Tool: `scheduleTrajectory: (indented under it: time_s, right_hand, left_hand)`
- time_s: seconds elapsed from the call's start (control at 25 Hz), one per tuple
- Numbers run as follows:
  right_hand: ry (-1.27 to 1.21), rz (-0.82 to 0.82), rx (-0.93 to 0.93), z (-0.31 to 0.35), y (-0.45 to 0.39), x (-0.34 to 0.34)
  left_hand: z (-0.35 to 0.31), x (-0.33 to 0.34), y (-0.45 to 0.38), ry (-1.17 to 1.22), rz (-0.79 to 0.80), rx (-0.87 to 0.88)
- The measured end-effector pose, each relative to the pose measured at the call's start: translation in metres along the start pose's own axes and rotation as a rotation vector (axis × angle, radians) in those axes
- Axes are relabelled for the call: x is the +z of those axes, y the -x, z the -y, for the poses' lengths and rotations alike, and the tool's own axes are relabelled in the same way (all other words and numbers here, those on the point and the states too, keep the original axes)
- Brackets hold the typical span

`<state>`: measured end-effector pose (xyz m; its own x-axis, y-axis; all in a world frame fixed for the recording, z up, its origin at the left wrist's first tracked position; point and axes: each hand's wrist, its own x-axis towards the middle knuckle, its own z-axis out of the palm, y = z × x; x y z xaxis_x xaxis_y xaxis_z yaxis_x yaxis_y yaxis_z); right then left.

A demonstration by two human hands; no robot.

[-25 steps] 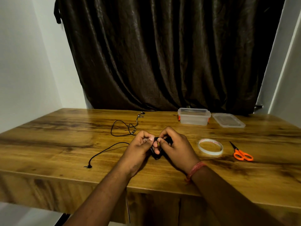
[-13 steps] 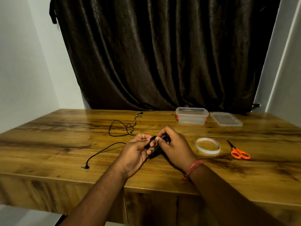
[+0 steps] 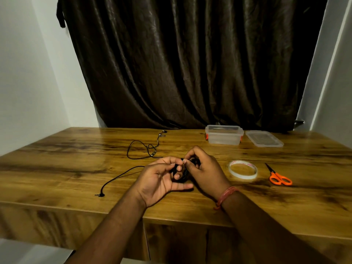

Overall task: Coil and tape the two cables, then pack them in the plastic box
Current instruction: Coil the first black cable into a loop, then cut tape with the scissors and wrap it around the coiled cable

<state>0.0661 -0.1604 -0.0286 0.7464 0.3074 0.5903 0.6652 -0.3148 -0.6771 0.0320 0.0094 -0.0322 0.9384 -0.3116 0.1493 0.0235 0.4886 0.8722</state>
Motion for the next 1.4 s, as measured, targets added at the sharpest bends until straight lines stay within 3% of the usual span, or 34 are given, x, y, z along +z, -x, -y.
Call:
scheduleTrajectory:
  time_s: [0.4,0.52,0.6,0.76,0.88,1.0,1.08,1.16,1.28,1.4]
  right_hand:
    - [-0.099,0.071,0.111,-0.005,0.0,-0.002]
    - [-0.058,0.026,0.122,-0.006,0.006,-0.009]
    - [0.069,-0.032,0.099,-0.01,0.011,-0.019]
    - [0.55,-0.084,0.118,-0.032,0.021,-0.06]
    - [0.915,-0.018,0.288,-0.044,0.034,-0.091]
    - [1.042,0.07,0.402,-0.047,0.038,-0.092]
    - [1.031,0.103,0.331,-0.047,0.034,-0.082]
    - [0.842,0.116,0.23,-0.044,0.029,-0.069]
    - [0.506,0.197,0.132,-0.033,0.021,-0.048]
    - [0.355,0.228,0.093,-0.023,0.014,-0.027]
  left_hand:
    - [-0.002,0.005,0.001,-0.056,-0.08,0.013]
    - [-0.002,0.007,0.002,-0.053,-0.124,0.004]
    - [-0.003,0.007,0.005,-0.035,-0.153,0.004]
    - [-0.003,0.005,0.006,-0.022,-0.163,0.018]
    - [-0.002,0.004,0.004,0.002,-0.169,0.037]
    - [-0.002,-0.001,0.002,0.005,-0.204,0.076]
    - [0.0,-0.002,-0.002,-0.055,-0.262,0.119]
    - [0.005,0.0,-0.006,-0.172,-0.346,0.149]
    - [0.017,-0.001,-0.011,-0.463,-0.432,0.135]
    - [0.021,-0.005,-0.011,-0.802,-0.461,0.17]
